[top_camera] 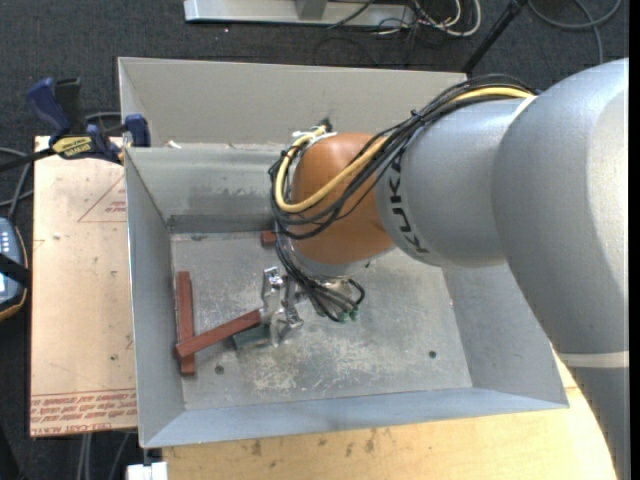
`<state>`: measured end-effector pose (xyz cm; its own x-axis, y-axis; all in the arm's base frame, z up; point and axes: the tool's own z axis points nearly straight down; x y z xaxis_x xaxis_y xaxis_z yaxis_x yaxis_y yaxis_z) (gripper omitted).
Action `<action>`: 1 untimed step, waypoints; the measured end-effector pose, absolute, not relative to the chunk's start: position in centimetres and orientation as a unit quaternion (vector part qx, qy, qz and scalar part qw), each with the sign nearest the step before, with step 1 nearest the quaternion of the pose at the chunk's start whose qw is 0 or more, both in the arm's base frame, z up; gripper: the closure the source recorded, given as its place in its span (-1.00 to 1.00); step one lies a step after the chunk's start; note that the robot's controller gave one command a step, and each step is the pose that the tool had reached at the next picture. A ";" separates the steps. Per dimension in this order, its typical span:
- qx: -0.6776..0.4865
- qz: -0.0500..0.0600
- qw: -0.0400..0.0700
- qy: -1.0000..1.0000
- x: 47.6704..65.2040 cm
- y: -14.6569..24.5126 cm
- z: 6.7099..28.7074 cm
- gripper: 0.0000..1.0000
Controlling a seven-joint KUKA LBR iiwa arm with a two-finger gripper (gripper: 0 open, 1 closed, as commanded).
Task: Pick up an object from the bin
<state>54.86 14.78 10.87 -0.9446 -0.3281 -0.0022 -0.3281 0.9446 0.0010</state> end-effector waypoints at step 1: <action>-0.169 0.001 0.001 0.986 54.7 14.7 21.7 1.00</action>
Offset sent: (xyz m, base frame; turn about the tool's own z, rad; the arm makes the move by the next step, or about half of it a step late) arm 0.0000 0.0000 0.0000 0.0000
